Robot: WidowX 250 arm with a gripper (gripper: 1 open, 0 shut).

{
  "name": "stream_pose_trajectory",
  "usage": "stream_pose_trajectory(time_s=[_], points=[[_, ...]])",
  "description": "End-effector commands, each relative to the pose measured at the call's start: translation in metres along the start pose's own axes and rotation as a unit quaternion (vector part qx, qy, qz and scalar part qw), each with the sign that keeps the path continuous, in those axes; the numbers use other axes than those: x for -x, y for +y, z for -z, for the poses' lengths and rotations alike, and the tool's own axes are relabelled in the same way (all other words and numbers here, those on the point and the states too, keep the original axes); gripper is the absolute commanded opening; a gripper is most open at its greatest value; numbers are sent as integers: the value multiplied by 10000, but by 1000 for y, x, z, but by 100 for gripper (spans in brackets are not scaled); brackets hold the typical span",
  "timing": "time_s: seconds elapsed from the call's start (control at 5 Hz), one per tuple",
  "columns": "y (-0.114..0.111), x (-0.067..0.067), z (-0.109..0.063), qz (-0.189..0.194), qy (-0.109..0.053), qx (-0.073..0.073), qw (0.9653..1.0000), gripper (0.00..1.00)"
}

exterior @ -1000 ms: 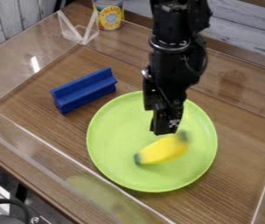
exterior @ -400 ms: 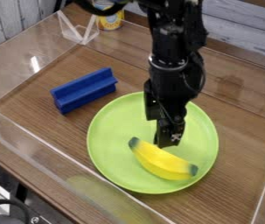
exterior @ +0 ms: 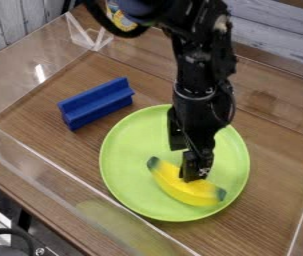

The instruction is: Remove the banana from inside the green plate and put it on the table

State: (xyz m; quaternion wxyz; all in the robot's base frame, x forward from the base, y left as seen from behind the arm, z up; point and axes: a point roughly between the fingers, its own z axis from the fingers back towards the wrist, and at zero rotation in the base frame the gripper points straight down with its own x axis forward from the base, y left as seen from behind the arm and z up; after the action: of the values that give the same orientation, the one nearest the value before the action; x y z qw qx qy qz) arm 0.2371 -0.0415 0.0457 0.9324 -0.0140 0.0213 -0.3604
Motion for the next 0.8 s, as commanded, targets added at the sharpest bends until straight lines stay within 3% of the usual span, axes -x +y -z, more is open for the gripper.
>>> stream_pose_trajectory(time_s=[0.0,0.6], points=[[0,-4,3,-15,-91,-56,9999,100],[1,-8,19,-111,-97,-41,9999,100]])
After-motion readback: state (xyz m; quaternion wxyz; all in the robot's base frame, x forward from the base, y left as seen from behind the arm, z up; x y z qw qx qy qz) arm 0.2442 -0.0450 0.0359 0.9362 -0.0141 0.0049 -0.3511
